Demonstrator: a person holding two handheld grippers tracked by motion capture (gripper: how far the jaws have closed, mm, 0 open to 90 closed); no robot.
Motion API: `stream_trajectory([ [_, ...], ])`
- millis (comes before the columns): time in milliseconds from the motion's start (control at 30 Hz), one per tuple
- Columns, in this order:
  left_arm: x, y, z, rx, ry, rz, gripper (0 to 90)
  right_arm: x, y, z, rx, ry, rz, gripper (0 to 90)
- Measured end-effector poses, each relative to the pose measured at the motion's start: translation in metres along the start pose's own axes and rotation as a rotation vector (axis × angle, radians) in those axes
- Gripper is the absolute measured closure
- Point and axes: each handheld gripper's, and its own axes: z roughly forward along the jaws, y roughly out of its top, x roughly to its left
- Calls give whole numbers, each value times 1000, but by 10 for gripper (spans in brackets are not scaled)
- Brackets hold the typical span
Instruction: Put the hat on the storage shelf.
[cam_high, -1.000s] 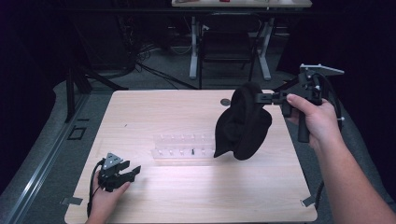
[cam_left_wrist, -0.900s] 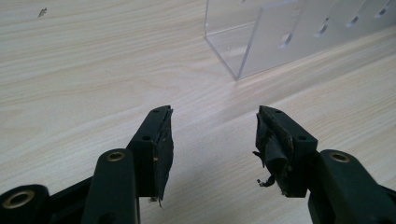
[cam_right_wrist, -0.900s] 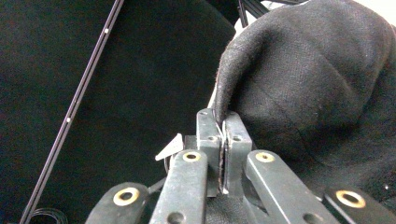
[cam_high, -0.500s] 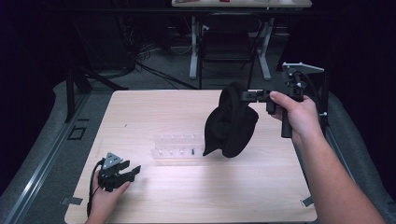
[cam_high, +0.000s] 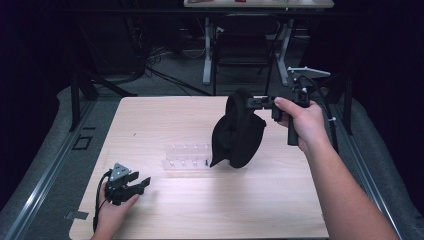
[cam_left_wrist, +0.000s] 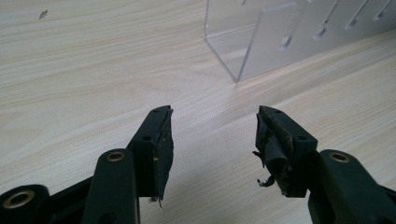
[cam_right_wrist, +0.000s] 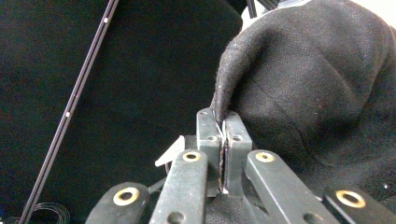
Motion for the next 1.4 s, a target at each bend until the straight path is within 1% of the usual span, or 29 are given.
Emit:
stream_trajectory([
  [333, 0, 0, 0, -1, -1, -1, 463, -2, 2, 12, 2, 12, 2, 885],
  [667, 0, 0, 0, -3, -4, -3, 464, -2, 5, 25, 2, 11, 2, 885],
  [833, -1, 1, 0, -4, -3, 1, 464, -3, 6, 30, 5, 11, 2, 884],
  [900, -2, 1, 0, -6, -2, -4, 465, -3, 6, 30, 9, 9, 1, 884],
  [1000, -5, 2, 0, -11, -12, 4, 469, -3, 7, 31, 13, 9, 2, 884],
  [1033, -5, 3, -1, -11, -15, 14, 472, -3, 6, 32, 13, 10, 2, 884],
  [1067, -7, 4, -1, -18, -19, 10, 474, -3, 6, 32, 17, 10, 2, 884],
  [1100, -9, 5, -1, -21, -22, 19, 477, -3, 5, 33, 20, 10, -1, 884],
  [1167, -11, 6, -1, -28, -27, 23, 484, -3, 4, 36, 21, 15, -1, 883],
  [1233, -15, 9, -2, -36, -44, 25, 489, -3, 4, 38, 26, 24, -3, 883],
  [1267, -18, 11, -3, -43, -50, 34, 494, -3, 3, 41, 28, 29, -2, 883],
  [1300, -18, 11, -3, -43, -50, 34, 497, -3, 3, 42, 26, 35, 0, 883],
  [1400, -25, 18, -6, -64, -72, 52, 507, -2, 1, 45, 33, 49, 2, 883],
])
